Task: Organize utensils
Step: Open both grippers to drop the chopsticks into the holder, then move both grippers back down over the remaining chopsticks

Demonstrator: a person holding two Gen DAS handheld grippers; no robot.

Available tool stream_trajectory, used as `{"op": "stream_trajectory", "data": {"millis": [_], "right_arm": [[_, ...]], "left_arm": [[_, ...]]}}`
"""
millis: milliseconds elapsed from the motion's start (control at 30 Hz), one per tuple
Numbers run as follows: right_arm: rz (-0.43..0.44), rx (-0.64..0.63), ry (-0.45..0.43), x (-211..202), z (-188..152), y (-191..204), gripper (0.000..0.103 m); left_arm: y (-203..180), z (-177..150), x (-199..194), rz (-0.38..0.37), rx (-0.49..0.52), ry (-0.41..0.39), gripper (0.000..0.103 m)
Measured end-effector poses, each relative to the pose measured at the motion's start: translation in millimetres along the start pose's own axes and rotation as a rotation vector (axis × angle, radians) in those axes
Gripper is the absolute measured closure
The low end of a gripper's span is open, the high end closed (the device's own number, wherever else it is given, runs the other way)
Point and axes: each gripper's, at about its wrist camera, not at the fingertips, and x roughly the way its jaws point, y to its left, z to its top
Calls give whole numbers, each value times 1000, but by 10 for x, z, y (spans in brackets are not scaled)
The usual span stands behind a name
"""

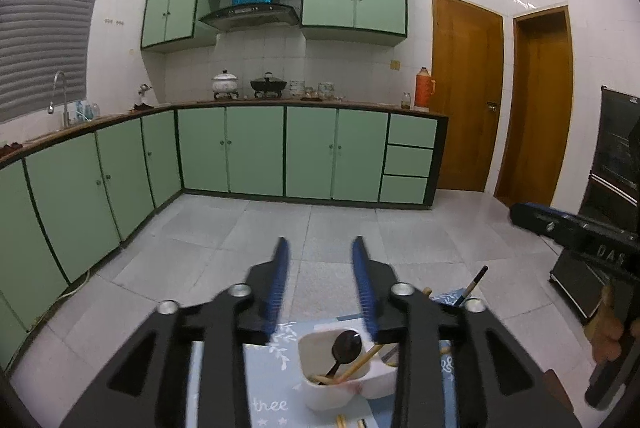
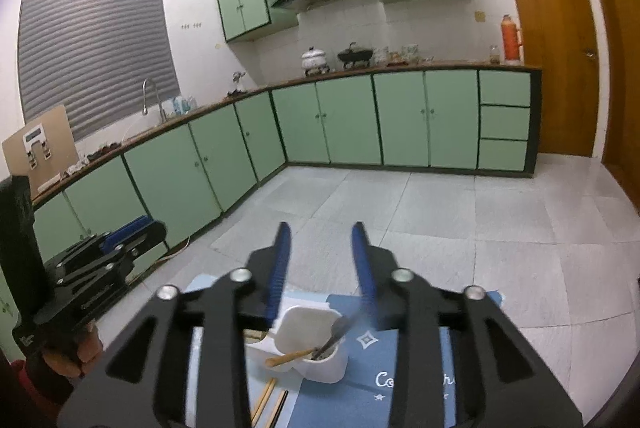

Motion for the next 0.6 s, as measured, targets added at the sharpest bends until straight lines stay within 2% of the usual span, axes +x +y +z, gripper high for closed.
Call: {"op": "stream_trajectory", "data": {"millis": [67,200,267,367,600], "right_arm": [[-11,18,-24,-161,-51,-29,52],[-30,31,-54,-439,-235,-67,35],[-51,32,-68,-586,-391,-48,22],[-71,33,-61,-738,-650,-17,15],[-125,-2,-11,-891,-1326,154,14]], "left_arm": [[19,-29,-137,7,0,-3,55],[53,-158,-418,13,-7,-9,41],[55,-252,-538,17,-15,-7,36],[43,-477,-722,20,-19,7,31],[-59,-1155,-971,32,1,97,27]]}}
